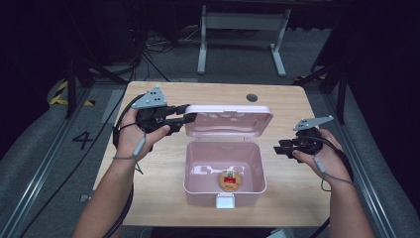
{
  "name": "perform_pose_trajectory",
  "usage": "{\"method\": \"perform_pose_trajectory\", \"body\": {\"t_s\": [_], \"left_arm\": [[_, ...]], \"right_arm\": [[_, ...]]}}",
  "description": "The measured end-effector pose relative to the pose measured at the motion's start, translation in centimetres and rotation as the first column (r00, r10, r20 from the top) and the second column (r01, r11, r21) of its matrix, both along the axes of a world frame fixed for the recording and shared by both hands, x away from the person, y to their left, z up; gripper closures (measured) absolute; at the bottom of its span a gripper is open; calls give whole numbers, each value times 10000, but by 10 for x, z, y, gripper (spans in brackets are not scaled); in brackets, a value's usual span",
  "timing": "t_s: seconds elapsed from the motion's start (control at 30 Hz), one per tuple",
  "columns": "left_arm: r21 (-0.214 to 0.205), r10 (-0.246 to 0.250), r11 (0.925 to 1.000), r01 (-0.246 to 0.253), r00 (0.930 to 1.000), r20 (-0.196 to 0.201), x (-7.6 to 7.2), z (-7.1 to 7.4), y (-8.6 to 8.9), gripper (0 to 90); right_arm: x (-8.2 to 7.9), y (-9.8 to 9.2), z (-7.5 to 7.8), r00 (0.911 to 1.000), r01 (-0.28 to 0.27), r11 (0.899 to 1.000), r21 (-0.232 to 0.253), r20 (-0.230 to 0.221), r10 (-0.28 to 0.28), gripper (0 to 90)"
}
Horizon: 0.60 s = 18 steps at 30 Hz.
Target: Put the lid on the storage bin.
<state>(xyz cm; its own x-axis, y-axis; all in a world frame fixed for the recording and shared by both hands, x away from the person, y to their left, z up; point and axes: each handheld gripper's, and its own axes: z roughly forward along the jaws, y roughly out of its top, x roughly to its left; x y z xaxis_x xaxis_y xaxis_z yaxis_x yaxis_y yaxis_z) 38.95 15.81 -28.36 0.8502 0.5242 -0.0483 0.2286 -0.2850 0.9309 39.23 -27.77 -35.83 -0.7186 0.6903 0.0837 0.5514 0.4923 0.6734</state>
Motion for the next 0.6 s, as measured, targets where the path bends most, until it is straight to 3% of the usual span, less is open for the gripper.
{"method": "perform_pose_trajectory", "body": {"t_s": [0.17, 0.4, 0.6], "left_arm": [[191, -133, 9997, 132, 9999, 74, -8, -2, 0, 627], [498, -256, 9984, 253, 9997, 62, -19, -3, 0, 588], [805, -347, 9962, 342, 9994, 43, -25, -4, 1, 562]], "right_arm": [[-5, 3, 6, 9991, -423, 9988, 246, -34, 424, 663], [-14, 8, 15, 9946, -1041, 9944, 202, 31, 1041, 738], [-22, 13, 25, 9875, -1576, 9819, 1051, 247, 1559, 832]]}}
